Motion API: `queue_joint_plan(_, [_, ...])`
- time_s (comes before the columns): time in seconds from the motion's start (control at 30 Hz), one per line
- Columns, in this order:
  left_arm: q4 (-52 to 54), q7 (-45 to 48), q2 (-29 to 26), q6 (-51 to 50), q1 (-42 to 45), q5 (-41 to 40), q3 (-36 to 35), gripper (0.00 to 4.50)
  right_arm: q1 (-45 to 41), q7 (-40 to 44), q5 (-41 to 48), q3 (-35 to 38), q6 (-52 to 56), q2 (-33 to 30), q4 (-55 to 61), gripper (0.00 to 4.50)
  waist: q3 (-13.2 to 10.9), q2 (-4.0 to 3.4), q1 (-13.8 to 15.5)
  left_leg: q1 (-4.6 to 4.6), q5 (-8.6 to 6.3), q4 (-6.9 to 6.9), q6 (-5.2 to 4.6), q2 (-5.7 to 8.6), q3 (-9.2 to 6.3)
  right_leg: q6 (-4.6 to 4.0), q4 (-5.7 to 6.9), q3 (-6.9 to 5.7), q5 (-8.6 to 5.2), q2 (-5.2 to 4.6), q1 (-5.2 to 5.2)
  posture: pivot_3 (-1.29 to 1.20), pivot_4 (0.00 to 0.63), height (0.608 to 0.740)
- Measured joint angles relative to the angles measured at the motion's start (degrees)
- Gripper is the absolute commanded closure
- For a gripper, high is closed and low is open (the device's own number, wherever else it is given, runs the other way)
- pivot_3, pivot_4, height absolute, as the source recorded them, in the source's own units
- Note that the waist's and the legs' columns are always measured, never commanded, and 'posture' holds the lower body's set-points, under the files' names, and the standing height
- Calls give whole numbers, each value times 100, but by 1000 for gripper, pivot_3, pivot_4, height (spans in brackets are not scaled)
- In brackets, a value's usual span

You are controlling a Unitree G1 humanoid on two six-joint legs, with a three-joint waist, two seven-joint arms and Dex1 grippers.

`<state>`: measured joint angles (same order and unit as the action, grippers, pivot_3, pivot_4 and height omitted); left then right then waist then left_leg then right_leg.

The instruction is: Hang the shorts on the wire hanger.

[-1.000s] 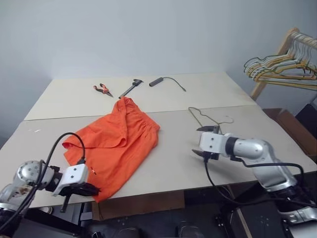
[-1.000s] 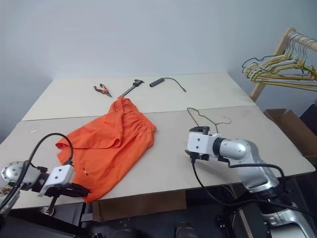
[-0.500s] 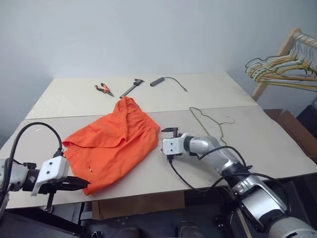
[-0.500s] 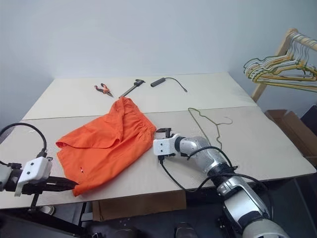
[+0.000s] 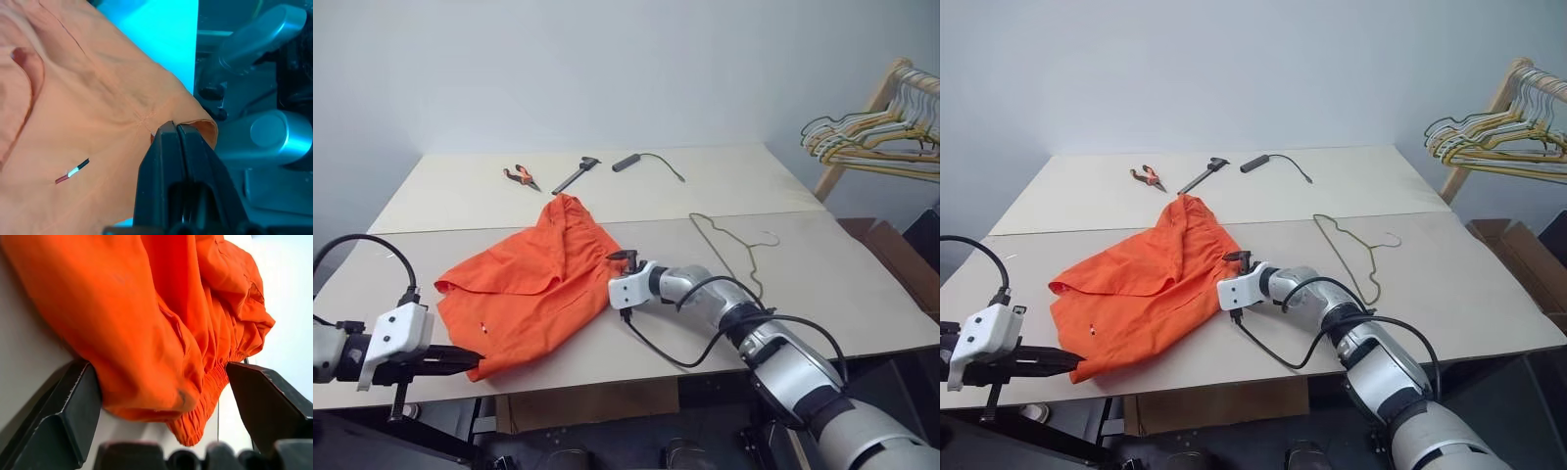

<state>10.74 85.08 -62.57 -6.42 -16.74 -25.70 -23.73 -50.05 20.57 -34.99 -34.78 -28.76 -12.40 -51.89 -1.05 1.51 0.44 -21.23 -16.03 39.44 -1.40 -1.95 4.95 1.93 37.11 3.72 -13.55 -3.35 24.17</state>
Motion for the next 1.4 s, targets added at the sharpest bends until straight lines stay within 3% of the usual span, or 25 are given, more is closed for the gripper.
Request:
queue_joint_plan(0.1, [5,6,0,-11,-4,-4,-2,4500,-121,-39,-50,-20,-1,-2,-181,1258,0,0,10,2,5,-14,8,0,0,-3,-2,0,-2,1,3,166,0,740])
queue_joint_plan(0.4, [-36,-5,0,-7,55,-2,27,4500,-134,-33,-106,-33,-55,-9,-406,4455,1,2,9,12,18,-45,29,-3,-6,-19,1,-1,-8,10,8,154,0,740])
queue_joint_plan(0.57, [-222,-102,34,141,317,204,277,4500,-125,-27,-211,-31,177,-213,-255,4455,0,1,17,10,18,-44,29,-1,-6,-18,-1,-2,-9,8,7,129,0,740])
queue_joint_plan(0.7, [-337,-201,157,367,694,406,712,4500,135,128,-205,87,576,-660,599,4455,1,3,39,7,18,-44,29,-1,-7,-18,-2,-2,-9,7,6,109,0,740])
queue_joint_plan(0.97, [-657,-185,258,632,1258,621,1360,4500,2492,1826,241,1217,2363,-2469,4540,4455,1,7,35,-5,12,-44,20,-1,-11,-8,-13,-4,-14,8,11,46,0,740])
queue_joint_plan(1.17, [-964,-11,243,794,1633,664,1543,4500,3418,3170,788,1467,3233,-2952,6938,4455,0,11,-131,18,14,-42,20,-12,-15,7,-5,-2,-27,23,-5,38,0,740])
queue_joint_plan(1.3, [-1319,173,14,929,1800,787,1590,4500,3811,4113,1352,1461,3837,-3260,8016,4455,-3,17,-132,12,13,-40,21,-10,-11,2,-9,-2,-25,18,-1,42,0,740])
queue_joint_plan(1.4, [-1451,189,-78,1032,1850,890,1590,4500,3793,4340,1546,1456,4201,-3217,8386,4455,-2,25,-129,15,13,-38,21,-9,-7,4,-10,-2,-25,15,-3,49,0,740])
